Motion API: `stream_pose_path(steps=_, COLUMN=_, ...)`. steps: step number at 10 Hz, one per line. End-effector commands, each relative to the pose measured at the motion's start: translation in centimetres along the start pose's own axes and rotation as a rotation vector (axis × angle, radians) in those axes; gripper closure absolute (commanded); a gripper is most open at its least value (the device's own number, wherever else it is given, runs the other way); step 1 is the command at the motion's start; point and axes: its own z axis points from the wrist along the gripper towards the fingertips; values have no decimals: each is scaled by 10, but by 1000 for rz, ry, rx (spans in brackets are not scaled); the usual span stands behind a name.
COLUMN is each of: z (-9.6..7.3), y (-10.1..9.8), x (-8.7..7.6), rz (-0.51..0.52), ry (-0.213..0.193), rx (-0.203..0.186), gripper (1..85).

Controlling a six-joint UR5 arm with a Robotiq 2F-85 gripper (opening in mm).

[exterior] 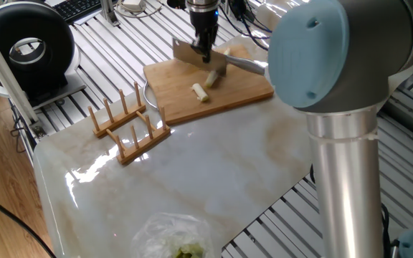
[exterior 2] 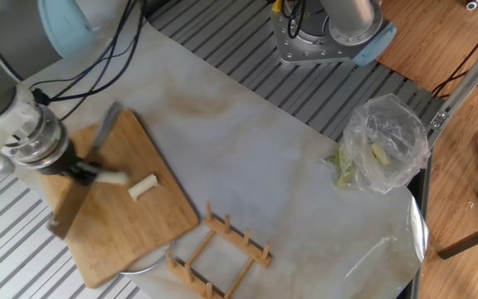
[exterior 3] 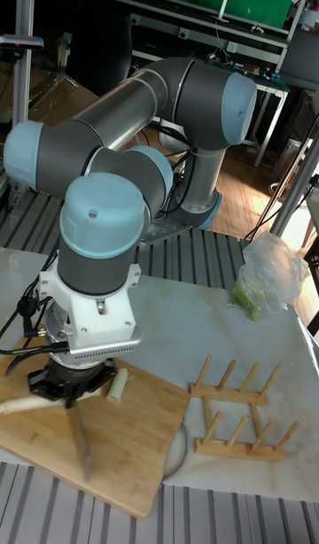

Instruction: Chop the scallions

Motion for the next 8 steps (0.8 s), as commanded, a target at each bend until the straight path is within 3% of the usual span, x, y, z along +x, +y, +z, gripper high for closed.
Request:
stream_pose_path(steps=1, z=-3, y=0, x=-9, rz=10, ry=-14, rx=-12, gripper=843)
stream_pose_path(steps=6, z=-2, y=-7, x=-12, rz=9, ry=-14, rx=-4, gripper=843)
stream_pose_path(steps=8, z=4, y=-2, x=-19, rz=7, ry=-35, rx=-27, gripper=843)
